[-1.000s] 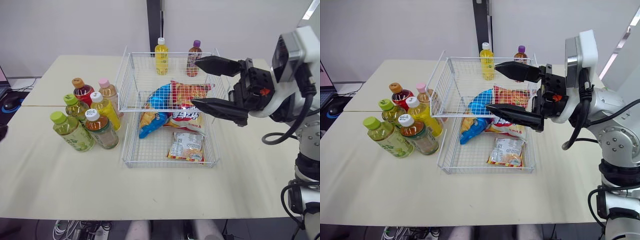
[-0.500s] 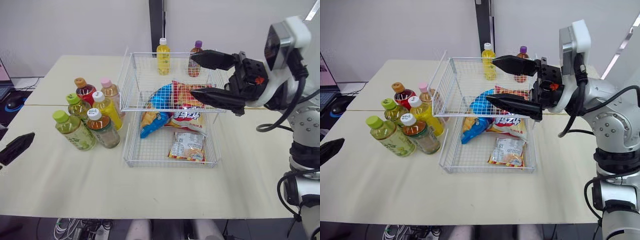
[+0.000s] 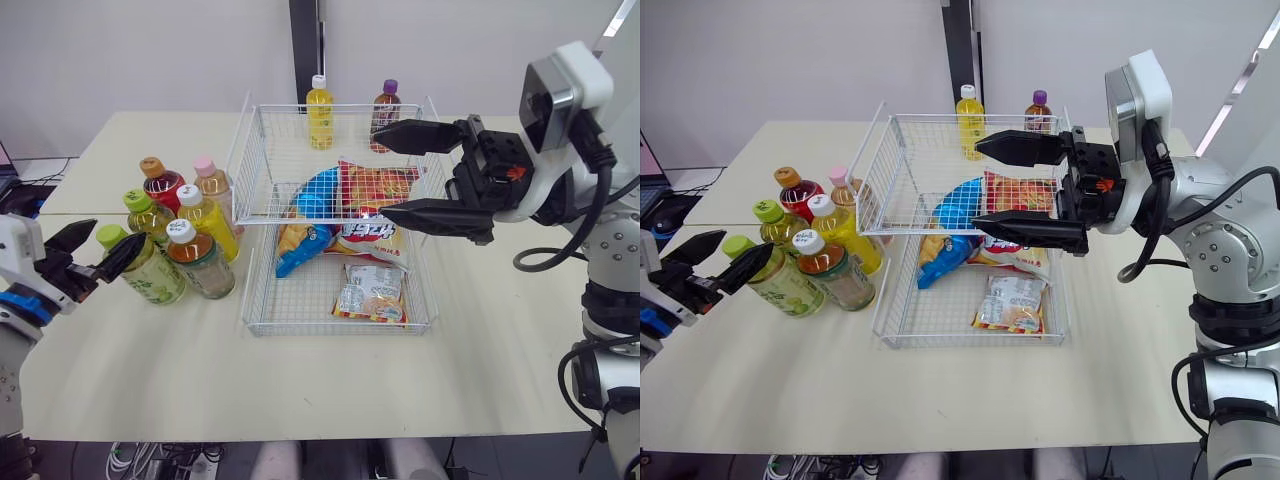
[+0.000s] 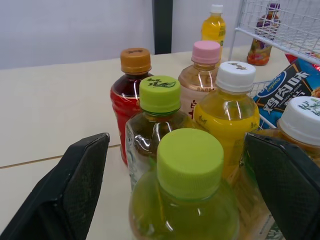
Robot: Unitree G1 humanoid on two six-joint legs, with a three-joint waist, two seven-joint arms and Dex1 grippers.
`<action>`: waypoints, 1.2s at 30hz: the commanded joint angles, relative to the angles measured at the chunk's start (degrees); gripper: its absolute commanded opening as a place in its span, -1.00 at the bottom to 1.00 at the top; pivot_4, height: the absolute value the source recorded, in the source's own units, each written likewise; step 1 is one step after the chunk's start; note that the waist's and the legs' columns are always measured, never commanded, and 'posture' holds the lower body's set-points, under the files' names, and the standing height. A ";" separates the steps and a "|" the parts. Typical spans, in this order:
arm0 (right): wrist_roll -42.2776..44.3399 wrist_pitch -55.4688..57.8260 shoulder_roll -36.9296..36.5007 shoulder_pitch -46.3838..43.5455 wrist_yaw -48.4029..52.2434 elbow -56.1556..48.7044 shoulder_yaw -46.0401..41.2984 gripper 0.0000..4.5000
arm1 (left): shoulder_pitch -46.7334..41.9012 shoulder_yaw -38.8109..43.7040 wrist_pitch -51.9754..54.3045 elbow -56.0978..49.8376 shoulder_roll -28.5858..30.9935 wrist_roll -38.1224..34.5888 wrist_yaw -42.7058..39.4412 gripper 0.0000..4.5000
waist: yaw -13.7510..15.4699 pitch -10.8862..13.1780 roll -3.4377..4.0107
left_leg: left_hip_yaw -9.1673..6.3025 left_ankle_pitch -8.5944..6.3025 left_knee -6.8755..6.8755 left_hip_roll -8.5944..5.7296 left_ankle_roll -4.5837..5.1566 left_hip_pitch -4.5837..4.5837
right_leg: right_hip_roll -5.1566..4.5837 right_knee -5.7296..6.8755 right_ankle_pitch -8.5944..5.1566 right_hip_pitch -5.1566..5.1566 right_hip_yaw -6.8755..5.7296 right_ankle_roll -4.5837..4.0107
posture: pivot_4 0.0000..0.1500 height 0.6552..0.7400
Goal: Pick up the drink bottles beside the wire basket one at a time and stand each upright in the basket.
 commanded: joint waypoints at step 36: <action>-1.48 -1.37 1.00 -1.05 -1.64 -1.28 -2.29 1.00 | -38.31 -5.11 23.28 15.03 39.92 -19.75 -11.61 -0.40 | 0.22 0.28 -0.41 | 0.33 -0.09 0.00 0.01 -0.08 0.06 | 0.10 -0.08 -0.11 -0.06 0.31 0.43 | 1.00 1.00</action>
